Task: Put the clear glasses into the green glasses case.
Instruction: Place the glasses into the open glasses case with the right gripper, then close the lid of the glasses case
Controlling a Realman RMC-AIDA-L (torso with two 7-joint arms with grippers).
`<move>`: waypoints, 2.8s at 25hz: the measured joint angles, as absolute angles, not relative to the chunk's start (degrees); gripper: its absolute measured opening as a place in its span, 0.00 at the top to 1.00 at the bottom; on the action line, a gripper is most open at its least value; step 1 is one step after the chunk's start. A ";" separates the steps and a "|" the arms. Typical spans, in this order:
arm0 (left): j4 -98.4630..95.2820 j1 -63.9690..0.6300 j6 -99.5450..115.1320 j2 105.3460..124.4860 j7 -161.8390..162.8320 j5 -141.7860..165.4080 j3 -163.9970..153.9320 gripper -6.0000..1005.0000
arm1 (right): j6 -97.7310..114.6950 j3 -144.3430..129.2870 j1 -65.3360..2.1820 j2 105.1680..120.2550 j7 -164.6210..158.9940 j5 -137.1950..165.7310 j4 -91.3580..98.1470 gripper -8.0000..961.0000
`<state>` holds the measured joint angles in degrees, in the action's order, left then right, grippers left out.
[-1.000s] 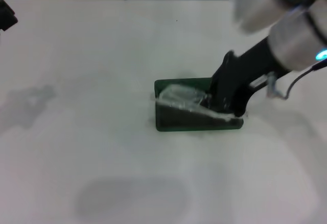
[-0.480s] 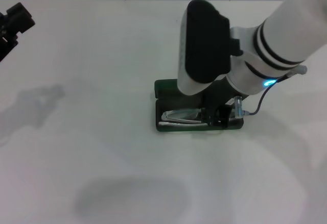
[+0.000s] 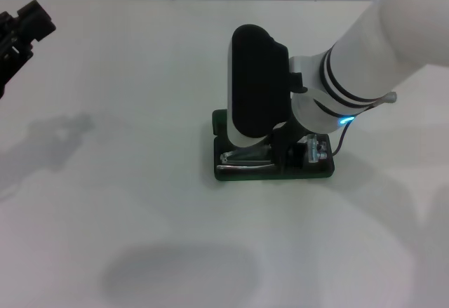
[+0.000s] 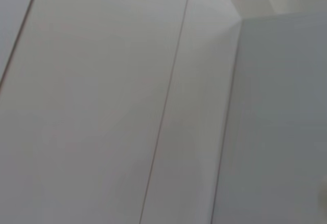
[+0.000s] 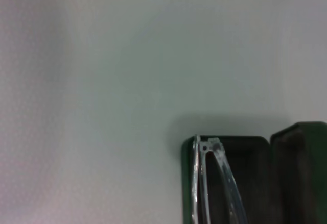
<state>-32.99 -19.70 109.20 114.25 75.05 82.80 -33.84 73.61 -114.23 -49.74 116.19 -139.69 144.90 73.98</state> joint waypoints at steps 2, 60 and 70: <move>-32.99 -19.77 108.58 114.47 75.09 82.82 -33.83 0.83 | 72.78 -115.24 -49.89 116.19 -140.37 145.99 73.76 0.88; -32.43 -17.13 108.72 115.13 74.62 83.15 -33.83 0.83 | 73.34 -124.99 -42.51 116.19 -150.13 159.20 88.54 0.73; -32.61 -17.18 108.78 115.08 74.62 83.06 -33.80 0.83 | 74.10 -125.06 -36.73 116.19 -148.88 158.81 95.88 0.73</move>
